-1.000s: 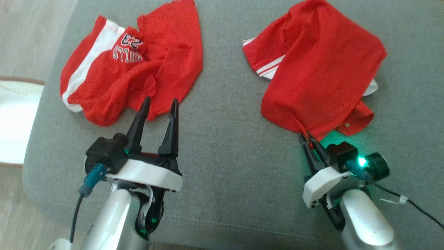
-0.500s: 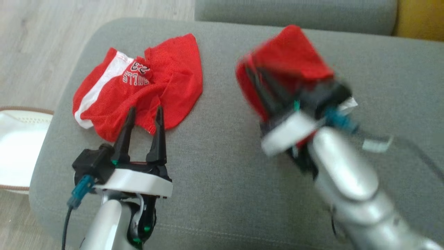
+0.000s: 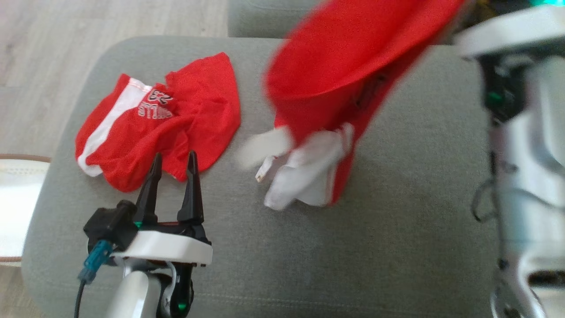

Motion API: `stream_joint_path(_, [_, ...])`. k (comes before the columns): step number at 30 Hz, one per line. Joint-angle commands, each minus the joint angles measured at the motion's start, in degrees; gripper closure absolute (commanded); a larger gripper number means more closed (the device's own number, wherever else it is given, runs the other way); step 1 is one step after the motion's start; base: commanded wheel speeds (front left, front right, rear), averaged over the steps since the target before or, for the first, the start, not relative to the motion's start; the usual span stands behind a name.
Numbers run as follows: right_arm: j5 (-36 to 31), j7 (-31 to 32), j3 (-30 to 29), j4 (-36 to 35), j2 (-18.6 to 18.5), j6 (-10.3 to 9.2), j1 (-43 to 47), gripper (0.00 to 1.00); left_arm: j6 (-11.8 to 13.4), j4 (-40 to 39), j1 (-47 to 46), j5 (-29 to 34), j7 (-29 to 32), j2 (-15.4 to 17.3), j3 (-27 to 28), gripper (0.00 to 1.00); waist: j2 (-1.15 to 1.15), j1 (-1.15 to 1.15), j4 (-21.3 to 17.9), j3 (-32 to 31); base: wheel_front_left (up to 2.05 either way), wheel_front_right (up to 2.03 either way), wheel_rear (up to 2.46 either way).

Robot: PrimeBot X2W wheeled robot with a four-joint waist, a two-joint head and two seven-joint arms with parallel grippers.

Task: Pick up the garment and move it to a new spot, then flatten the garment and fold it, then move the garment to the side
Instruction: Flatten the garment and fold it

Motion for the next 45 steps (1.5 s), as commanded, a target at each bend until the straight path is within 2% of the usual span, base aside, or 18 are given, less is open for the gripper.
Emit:
stream_joint_path(1, [-1.88,2.06,-3.48,-0.95,-0.26,0.23,1.97,1.0,-0.05,-2.22,-2.41,-0.12,-0.33,0.14,2.17,0.0,0.0,0.0,-1.2,1.1,0.0,0.0,0.0])
stream_joint_path(6, [-8.9,6.95,-18.79,1.04,-4.03,0.23,10.26,1.0,-0.65,-2.05,-3.45,0.35,-0.33,0.14,1.5,0.0,0.0,0.0,-2.8,3.2,0.0,0.0,0.0])
stream_joint_path(11, [-15.19,9.79,-31.63,3.15,-4.32,0.23,15.67,1.0,-1.15,-1.54,-4.54,0.81,-0.33,0.14,1.39,0.0,0.0,0.0,-4.03,4.98,0.0,0.0,0.0])
stream_joint_path(12, [-16.48,9.87,-33.35,3.35,-4.06,0.23,16.12,0.91,-1.23,-1.43,-4.73,0.87,-0.33,0.14,1.43,0.0,0.0,0.0,-4.28,5.23,0.0,0.0,0.0])
stream_joint_path(13, [-17.87,9.82,-34.75,3.46,-3.8,0.23,16.46,0.09,-1.33,-1.3,-4.91,0.92,-0.33,0.14,1.41,0.0,0.0,0.0,-4.46,5.38,0.0,0.0,0.0])
stream_joint_path(14, [-18.88,10.23,-35.98,3.79,-3.36,0.23,16.65,0.0,-1.43,-1.18,-5.05,0.96,-0.33,0.14,1.39,0.0,0.0,0.0,-4.6,5.46,0.0,0.0,0.0])
stream_joint_path(19, [-21.87,10.6,-38.04,3.2,-1.33,0.23,16.47,0.0,-1.51,-0.82,-5.6,0.97,-0.33,0.14,1.15,0.0,0.0,0.0,-5.08,5.48,0.0,0.0,0.0])
stream_joint_path(23, [-22.36,9.38,-35.35,0.65,-0.35,0.23,17.31,0.0,-1.48,-0.65,-5.85,0.82,-0.33,0.14,1.19,0.0,0.0,0.0,-5.14,4.96,0.0,0.0,0.0])
stream_joint_path(26, [-20.78,7.1,-30.12,-2.12,0.09,0.23,18.82,0.0,-1.4,-0.74,-5.67,0.73,-0.33,0.14,1.35,0.0,0.0,0.0,-5.21,4.21,0.0,0.0,0.0])
stream_joint_path(35, [-12.56,0.42,-8.65,-14.0,0.54,0.23,29.78,0.0,-0.94,-1.92,-4.46,0.42,-0.33,0.14,1.1,0.0,0.0,0.0,-4.82,1.71,0.0,0.0,0.0])
stream_joint_path(36, [-12.56,0.42,-8.65,-14.0,0.54,0.23,29.78,0.0,-0.94,-1.92,-4.46,0.42,-0.33,0.14,1.1,0.0,0.0,0.0,-4.82,1.71,0.0,0.0,0.0])
stream_joint_path(41, [-11.1,-2.98,0.27,-19.37,0.63,0.23,36.96,0.0,-0.85,-2.54,-3.79,0.21,-0.33,0.14,0.69,0.0,0.0,0.0,-4.31,1.49,0.0,0.0,0.0])
stream_joint_path(45, [-11.25,-4.71,4.78,-21.16,0.69,0.23,40.99,0.0,-0.88,-2.56,-3.31,0.06,-0.33,0.14,-0.12,0.0,0.0,0.0,-3.83,1.43,0.0,0.0,0.0])
